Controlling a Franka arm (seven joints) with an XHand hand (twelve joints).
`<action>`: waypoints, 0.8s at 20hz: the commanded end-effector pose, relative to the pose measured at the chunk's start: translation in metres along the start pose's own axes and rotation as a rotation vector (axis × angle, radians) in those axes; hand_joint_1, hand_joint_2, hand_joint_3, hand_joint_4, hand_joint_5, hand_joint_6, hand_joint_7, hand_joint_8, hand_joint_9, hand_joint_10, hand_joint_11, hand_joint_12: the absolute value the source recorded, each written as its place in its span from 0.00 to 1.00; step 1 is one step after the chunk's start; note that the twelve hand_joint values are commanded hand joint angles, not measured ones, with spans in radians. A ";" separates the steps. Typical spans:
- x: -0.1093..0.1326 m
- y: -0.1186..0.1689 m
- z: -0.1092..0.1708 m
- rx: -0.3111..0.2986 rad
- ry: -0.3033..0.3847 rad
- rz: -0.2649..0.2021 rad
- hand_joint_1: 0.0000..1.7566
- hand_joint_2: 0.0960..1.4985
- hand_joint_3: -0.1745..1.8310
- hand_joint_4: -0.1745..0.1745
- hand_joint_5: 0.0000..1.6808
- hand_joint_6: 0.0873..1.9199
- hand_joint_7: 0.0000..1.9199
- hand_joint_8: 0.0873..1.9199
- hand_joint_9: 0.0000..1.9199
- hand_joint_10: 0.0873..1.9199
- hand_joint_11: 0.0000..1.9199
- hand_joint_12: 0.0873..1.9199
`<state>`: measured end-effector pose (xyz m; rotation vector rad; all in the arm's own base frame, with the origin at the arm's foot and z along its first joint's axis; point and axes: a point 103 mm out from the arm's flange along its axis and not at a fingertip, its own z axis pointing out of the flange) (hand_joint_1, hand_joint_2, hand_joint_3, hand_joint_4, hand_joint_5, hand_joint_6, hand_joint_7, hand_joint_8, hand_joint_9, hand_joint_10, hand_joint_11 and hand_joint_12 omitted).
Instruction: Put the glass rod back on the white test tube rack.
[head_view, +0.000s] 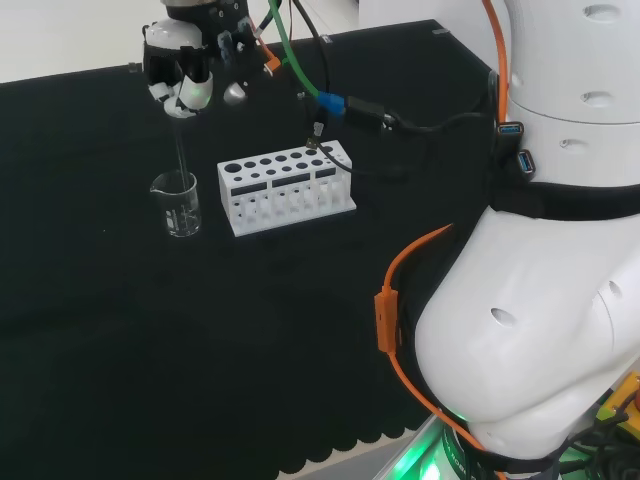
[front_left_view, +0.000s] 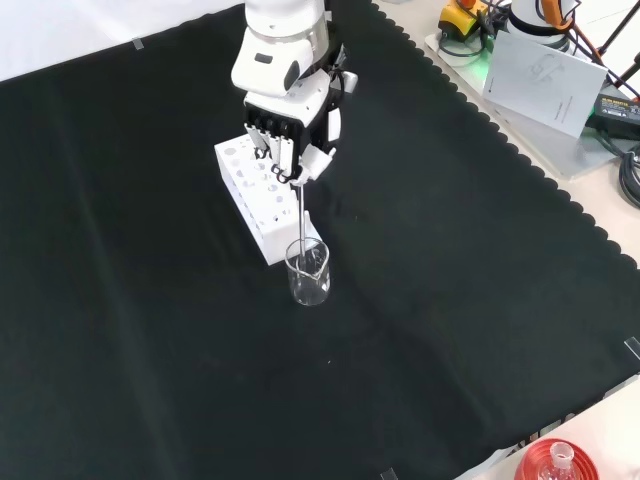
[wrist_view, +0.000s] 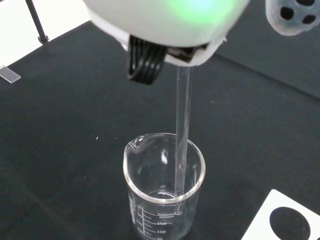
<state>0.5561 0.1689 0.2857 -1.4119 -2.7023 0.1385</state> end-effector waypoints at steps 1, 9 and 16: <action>0.002 -0.001 -0.002 -0.009 0.007 0.001 0.75 0.33 0.53 0.00 0.65 0.47 0.71 0.38 0.95 0.00 0.87 0.19; 0.001 -0.002 -0.002 -0.007 0.005 0.004 0.75 0.33 0.53 0.00 0.65 0.47 0.71 0.38 0.95 0.00 0.87 0.19; 0.001 -0.004 -0.012 -0.028 -0.003 0.002 0.75 0.33 0.53 0.00 0.65 0.47 0.71 0.38 0.95 0.00 0.87 0.19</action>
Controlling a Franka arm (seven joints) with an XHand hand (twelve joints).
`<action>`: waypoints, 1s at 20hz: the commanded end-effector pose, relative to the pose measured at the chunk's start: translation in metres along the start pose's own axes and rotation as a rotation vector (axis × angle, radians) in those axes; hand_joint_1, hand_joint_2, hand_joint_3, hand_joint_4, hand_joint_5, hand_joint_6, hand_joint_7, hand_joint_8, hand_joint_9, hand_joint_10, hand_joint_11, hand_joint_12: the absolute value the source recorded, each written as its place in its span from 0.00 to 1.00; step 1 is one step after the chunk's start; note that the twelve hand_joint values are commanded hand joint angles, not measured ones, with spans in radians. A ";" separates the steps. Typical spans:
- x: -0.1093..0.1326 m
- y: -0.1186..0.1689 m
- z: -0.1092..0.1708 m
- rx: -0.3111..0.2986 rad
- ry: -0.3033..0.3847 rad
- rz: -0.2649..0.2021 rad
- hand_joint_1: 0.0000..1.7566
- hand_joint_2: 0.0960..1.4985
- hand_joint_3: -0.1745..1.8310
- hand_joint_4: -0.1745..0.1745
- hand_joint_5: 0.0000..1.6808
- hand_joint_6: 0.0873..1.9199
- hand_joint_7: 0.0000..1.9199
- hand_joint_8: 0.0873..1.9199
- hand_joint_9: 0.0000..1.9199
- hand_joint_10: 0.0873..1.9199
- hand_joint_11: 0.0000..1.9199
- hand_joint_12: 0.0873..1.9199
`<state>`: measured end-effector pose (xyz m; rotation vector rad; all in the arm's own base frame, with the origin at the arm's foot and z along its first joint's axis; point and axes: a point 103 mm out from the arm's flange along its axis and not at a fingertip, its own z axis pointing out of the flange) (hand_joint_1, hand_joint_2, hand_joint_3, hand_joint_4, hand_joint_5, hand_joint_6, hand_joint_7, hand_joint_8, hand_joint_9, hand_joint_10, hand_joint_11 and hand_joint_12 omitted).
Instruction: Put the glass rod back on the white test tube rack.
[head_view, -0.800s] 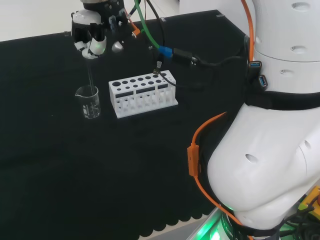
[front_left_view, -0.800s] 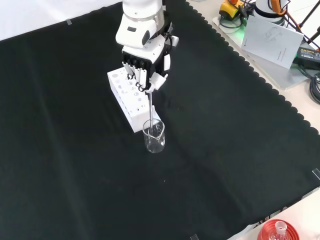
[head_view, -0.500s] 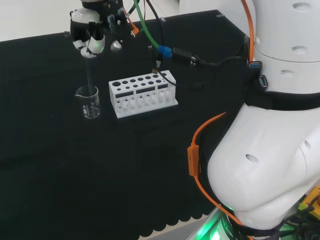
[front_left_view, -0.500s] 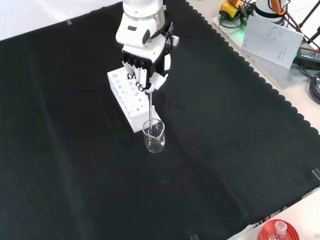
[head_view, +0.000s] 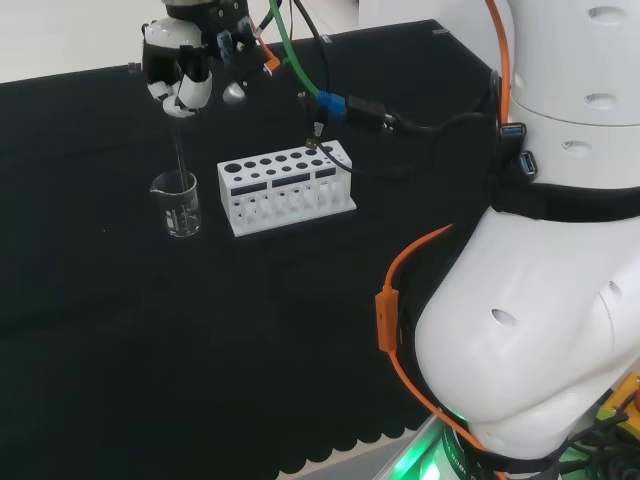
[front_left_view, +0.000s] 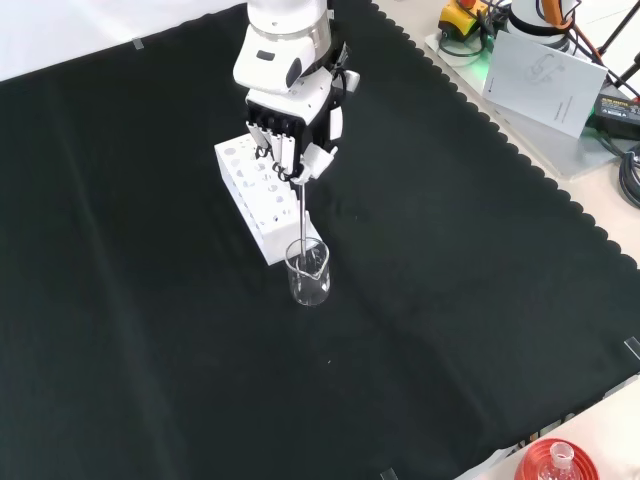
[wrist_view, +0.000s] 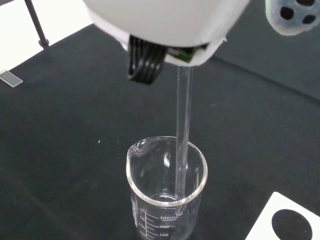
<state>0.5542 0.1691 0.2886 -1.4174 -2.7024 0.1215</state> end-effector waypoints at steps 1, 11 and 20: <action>-0.001 -0.004 -0.013 -0.024 -0.011 0.001 0.75 0.33 0.53 0.00 0.65 0.47 0.71 0.38 0.95 0.00 0.87 0.19; -0.025 -0.026 -0.039 -0.081 -0.032 0.046 0.75 0.33 0.53 0.00 0.65 0.46 0.71 0.38 0.95 0.00 0.87 0.19; -0.043 -0.043 -0.061 -0.127 -0.038 0.090 0.75 0.33 0.53 0.00 0.65 0.46 0.71 0.38 0.95 0.00 0.87 0.19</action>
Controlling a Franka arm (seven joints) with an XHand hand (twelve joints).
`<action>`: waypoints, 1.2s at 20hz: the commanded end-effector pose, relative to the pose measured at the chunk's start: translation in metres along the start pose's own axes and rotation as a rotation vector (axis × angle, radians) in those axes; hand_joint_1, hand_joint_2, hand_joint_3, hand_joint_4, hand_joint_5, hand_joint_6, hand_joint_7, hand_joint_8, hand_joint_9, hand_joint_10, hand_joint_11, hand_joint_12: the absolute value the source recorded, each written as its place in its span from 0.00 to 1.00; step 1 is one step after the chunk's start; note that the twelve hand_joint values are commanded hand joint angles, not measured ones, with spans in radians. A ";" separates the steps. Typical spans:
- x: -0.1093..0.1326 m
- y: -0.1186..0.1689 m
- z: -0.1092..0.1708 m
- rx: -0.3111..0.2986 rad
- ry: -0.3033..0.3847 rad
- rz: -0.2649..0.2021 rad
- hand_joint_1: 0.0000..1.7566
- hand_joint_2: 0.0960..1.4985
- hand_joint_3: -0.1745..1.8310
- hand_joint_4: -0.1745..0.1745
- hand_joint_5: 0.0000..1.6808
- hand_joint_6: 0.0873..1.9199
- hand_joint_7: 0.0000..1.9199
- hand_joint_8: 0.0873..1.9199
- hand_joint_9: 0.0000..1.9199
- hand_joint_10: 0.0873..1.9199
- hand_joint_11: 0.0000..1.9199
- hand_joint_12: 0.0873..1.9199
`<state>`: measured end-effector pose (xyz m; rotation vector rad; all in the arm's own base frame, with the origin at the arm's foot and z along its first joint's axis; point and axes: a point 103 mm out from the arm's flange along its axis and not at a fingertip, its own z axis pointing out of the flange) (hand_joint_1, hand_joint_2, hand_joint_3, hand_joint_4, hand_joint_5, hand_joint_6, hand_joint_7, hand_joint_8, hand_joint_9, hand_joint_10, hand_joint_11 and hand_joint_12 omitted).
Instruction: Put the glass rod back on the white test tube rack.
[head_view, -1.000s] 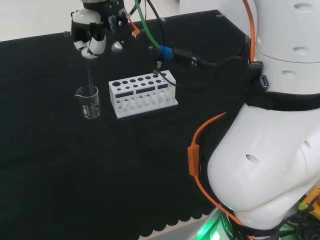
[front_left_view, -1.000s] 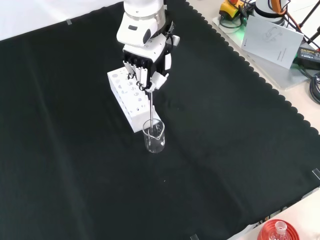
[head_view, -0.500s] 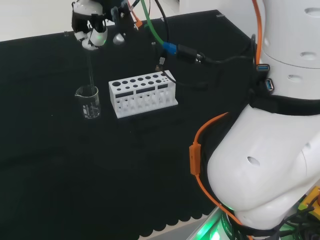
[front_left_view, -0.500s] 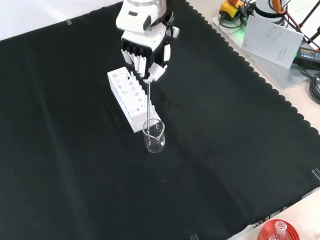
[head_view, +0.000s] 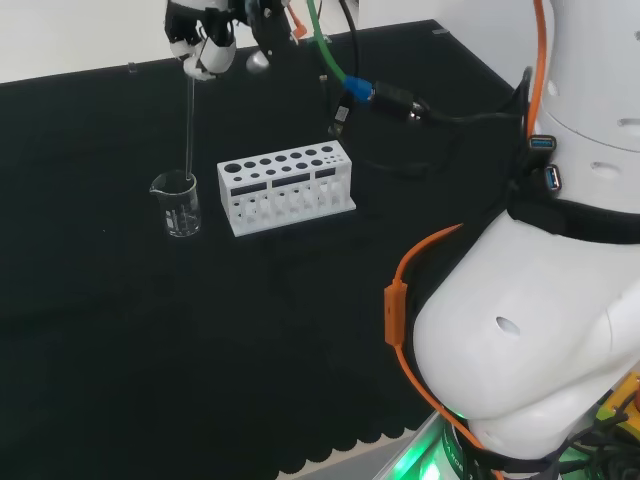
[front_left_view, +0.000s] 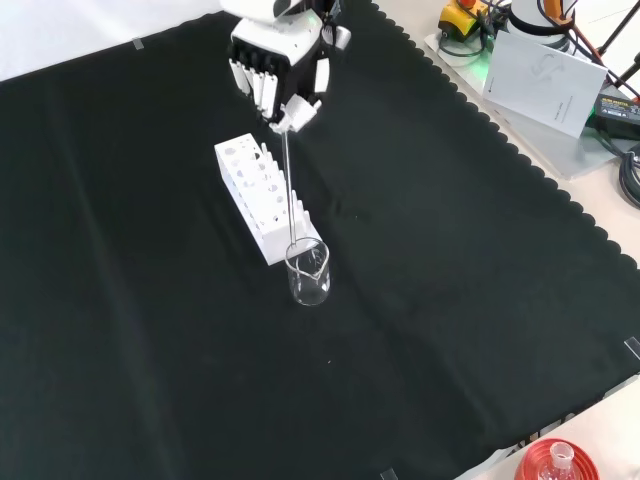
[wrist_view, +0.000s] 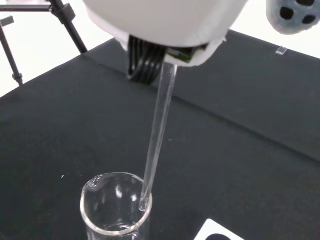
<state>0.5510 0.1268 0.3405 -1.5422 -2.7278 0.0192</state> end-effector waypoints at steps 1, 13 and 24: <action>-0.015 -0.011 -0.014 -0.034 -0.006 0.033 0.75 0.33 0.53 0.00 0.65 0.46 0.71 0.38 0.95 0.00 0.87 0.19; -0.056 -0.033 -0.040 -0.079 -0.044 0.119 0.75 0.33 0.53 0.00 0.65 0.46 0.71 0.38 0.95 0.00 0.87 0.19; -0.099 -0.062 -0.037 -0.077 -0.051 0.206 0.75 0.33 0.53 0.00 0.65 0.46 0.71 0.38 0.95 0.00 0.87 0.19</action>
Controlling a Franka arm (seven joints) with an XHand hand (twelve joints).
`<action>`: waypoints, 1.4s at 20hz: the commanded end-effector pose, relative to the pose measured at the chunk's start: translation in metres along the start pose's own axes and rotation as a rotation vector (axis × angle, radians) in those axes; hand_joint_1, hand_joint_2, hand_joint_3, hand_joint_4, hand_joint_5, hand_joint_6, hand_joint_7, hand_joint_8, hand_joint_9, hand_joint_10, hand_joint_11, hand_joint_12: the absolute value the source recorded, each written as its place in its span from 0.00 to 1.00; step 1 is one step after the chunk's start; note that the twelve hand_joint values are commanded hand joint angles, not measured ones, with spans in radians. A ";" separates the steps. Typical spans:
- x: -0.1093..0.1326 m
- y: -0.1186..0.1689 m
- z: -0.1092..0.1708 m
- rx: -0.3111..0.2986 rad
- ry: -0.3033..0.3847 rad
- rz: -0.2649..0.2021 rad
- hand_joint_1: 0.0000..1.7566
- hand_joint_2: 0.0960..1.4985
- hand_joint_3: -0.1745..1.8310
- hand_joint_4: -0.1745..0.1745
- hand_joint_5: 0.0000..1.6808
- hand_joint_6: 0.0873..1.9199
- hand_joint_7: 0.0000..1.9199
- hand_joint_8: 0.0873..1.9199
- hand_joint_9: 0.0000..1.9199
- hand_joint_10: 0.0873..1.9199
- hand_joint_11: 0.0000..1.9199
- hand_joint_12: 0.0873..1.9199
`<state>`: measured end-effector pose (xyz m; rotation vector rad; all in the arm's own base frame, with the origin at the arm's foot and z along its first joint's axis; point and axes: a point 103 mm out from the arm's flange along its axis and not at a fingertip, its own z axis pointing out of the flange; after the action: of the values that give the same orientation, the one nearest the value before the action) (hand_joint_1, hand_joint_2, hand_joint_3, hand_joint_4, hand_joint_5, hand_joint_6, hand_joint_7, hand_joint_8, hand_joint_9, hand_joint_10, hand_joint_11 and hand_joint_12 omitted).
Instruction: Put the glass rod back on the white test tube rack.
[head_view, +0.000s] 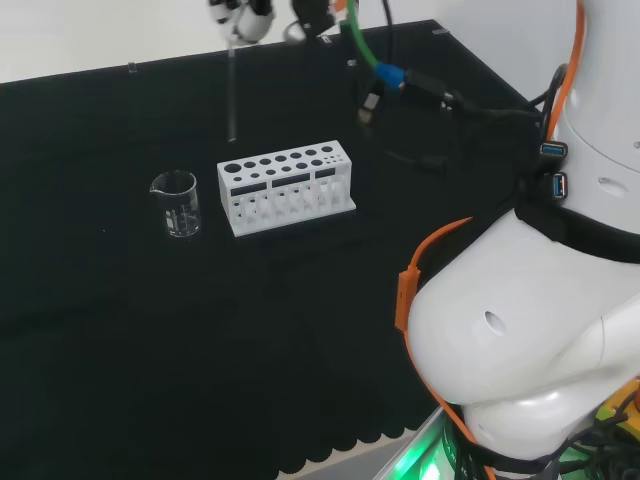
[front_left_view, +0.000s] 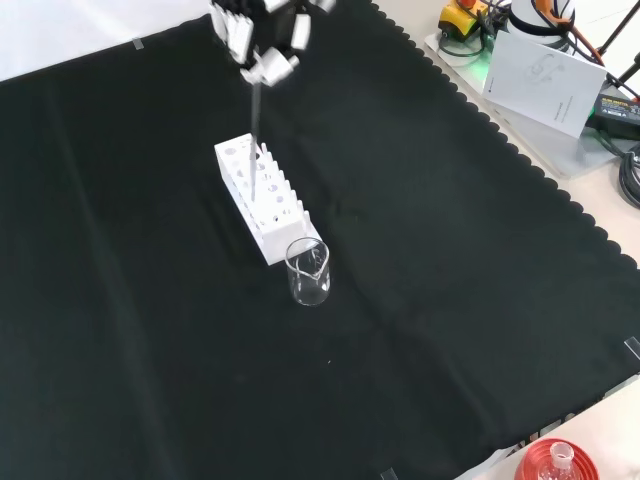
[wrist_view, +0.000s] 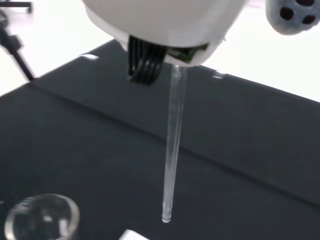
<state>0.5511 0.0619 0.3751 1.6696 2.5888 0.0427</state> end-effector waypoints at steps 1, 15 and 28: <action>-0.049 -0.024 -0.003 -0.005 -0.017 0.095 0.75 0.33 0.53 0.00 0.65 0.46 0.71 0.38 0.95 0.00 0.87 0.19; -0.081 -0.045 0.005 0.012 -0.016 0.163 0.75 0.33 0.53 0.00 0.65 0.46 0.71 0.37 0.95 0.00 0.87 0.19; -0.072 -0.050 0.013 0.041 -0.017 0.152 0.75 0.33 0.53 0.00 0.65 0.46 0.71 0.37 0.95 0.00 0.87 0.19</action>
<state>0.5379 -0.0271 0.3631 1.8724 2.4569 -0.0126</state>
